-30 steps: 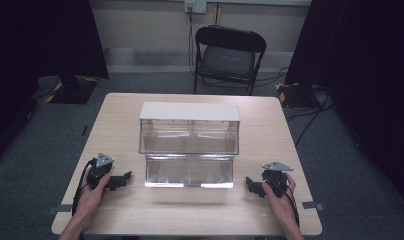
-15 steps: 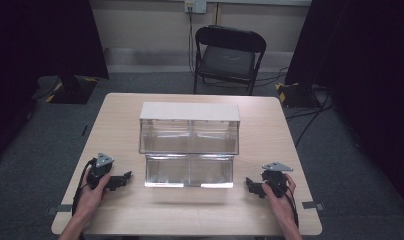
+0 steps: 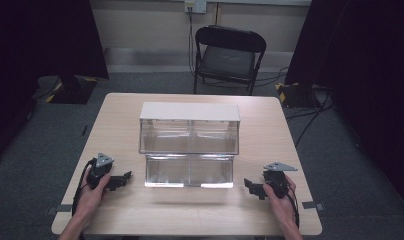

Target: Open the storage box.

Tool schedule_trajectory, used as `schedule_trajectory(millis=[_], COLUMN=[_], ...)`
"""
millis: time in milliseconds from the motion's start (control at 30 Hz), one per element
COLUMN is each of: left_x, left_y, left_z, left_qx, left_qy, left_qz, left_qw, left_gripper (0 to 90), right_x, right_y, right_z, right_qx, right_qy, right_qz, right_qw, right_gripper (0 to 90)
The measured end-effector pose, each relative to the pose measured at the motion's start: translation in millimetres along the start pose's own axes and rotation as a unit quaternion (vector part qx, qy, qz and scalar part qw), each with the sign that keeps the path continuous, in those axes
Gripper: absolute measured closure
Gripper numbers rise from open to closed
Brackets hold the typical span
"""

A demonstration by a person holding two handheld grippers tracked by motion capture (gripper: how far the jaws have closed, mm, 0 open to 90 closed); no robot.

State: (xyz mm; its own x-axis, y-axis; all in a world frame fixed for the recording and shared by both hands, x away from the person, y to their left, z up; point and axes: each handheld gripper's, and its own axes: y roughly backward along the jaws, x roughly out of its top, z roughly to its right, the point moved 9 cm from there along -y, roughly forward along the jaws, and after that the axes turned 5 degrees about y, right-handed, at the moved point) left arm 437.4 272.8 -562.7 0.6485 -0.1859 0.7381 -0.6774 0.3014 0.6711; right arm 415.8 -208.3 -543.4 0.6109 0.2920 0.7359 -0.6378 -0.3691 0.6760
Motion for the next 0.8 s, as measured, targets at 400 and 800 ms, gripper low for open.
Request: schedule_trajectory(millis=[400, 800], left_x=[0.0, 0.0], left_y=[-0.1, 0.0], left_z=[-0.1, 0.0], left_qx=[0.001, 0.000], left_qy=[0.000, 0.000], left_qz=[0.000, 0.000], left_qw=[1.0000, 1.0000], left_gripper=[14.4, 14.5], right_x=[8.1, 8.9], right_y=[16.5, 24.5], right_z=[-17.6, -48.0], right_qx=[0.030, 0.085], right_qy=[0.026, 0.056], right_qz=[0.022, 0.020], right_qw=[0.9990, 0.9946], right_gripper=[17.6, 21.6])
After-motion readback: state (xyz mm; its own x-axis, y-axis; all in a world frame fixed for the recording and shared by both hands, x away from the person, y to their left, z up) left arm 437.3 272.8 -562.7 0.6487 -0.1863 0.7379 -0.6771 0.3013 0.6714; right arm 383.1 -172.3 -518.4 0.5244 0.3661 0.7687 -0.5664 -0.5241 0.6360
